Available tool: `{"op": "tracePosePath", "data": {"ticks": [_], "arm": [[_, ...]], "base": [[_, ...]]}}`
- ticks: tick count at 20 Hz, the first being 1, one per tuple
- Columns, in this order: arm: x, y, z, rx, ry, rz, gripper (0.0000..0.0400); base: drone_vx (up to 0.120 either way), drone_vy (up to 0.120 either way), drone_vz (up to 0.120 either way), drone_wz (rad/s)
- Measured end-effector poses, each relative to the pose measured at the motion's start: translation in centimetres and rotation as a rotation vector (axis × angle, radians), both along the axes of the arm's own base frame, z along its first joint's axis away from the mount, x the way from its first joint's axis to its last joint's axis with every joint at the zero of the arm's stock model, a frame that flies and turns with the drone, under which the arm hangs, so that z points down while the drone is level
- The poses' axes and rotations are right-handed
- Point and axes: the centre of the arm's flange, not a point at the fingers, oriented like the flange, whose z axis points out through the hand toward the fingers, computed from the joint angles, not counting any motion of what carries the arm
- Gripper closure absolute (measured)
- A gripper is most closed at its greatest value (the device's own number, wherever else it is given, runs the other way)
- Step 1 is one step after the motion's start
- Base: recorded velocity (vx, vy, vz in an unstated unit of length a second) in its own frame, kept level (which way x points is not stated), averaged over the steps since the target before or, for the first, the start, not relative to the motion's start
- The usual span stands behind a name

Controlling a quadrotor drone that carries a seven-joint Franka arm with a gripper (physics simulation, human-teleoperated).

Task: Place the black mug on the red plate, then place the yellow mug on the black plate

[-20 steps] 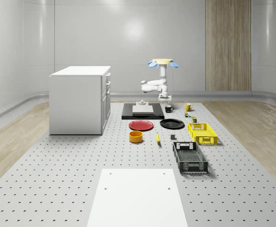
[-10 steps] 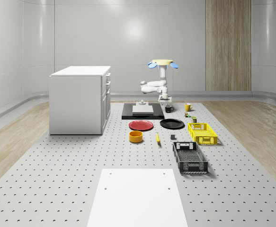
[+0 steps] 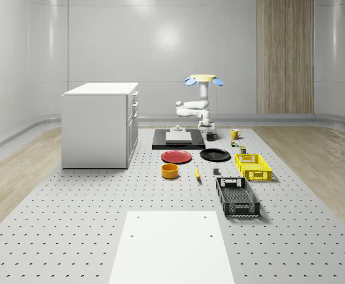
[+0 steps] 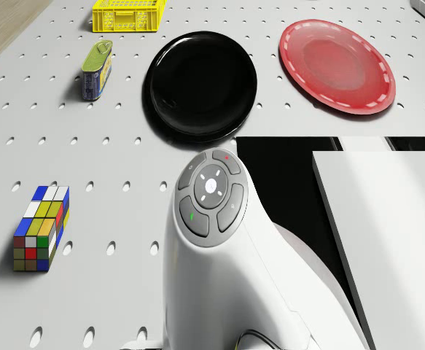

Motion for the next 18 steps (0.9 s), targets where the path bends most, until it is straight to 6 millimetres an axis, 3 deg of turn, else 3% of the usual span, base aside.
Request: {"op": "tracePosePath", "data": {"ticks": [15, 18], "arm": [[0.0, -0.2, 1.4, 0.0, 0.0, 0.0, 0.0], [0.0, -0.1, 1.4, 0.0, 0.0, 0.0, 0.0141]], "base": [[0.0, 0.0, 0.0, 0.0], [0.0, 0.0, 0.0, 0.0]]}}
